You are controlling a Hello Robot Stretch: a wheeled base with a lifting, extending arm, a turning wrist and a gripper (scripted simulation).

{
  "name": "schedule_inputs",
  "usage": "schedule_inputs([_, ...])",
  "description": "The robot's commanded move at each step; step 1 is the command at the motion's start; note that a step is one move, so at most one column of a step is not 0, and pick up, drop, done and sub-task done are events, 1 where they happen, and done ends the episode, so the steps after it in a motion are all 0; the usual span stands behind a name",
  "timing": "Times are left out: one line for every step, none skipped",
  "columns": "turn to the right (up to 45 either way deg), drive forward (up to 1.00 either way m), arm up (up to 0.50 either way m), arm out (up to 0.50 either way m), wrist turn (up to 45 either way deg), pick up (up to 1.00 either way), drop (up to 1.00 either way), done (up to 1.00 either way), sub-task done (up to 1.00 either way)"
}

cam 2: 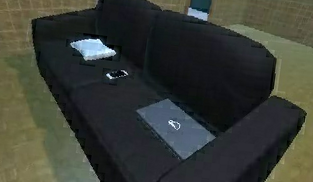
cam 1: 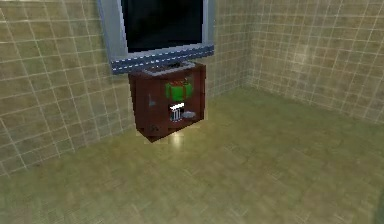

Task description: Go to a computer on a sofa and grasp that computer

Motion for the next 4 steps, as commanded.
schedule_inputs([45.0,0.00,0.00,0.00,0.0,0.00,0.00,0.00,0.00])
schedule_inputs([0.0,0.30,0.00,0.00,0.0,0.00,0.00,0.00,0.00])
schedule_inputs([-15.0,0.00,0.00,0.00,0.0,0.00,0.00,0.00,0.00])
schedule_inputs([0.0,0.00,0.50,0.00,0.0,0.00,0.00,0.00,0.00])
